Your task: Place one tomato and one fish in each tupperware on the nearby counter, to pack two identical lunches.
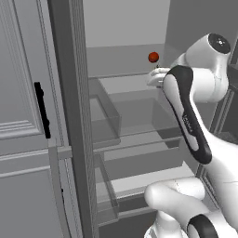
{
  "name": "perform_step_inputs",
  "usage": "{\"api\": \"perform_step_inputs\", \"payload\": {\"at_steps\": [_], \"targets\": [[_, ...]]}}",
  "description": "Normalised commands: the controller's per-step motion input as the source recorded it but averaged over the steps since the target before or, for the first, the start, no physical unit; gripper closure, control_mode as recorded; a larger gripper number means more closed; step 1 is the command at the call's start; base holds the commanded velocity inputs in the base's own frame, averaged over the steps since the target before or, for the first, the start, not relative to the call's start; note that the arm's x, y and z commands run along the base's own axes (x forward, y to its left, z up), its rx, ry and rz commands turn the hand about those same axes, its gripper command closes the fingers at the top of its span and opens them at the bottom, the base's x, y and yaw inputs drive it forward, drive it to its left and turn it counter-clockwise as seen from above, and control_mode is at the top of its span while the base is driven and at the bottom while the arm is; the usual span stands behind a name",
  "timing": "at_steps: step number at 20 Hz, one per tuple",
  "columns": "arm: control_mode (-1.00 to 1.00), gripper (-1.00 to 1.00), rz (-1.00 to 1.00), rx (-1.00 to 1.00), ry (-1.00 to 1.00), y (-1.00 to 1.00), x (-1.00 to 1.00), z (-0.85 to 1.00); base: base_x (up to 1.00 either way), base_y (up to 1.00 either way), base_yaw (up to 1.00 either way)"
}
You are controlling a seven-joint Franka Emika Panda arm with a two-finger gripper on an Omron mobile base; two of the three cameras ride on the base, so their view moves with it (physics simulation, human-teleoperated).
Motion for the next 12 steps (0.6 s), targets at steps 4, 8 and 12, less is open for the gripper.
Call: {"api": "perform_step_inputs", "payload": {"at_steps": [4, 8, 12], "targets": [[-1.00, 1.00, 0.00, -0.08, 0.17, -0.22, -1.00, -0.64, 0.00, 0.00, 0.00], [-1.00, 1.00, 0.00, -0.08, 0.17, -0.27, -1.00, -0.92, 0.00, 0.00, 0.00], [-1.00, 1.00, 0.02, -0.20, 0.27, -0.02, -0.99, -0.94, 0.00, 0.00, 0.00]]}}
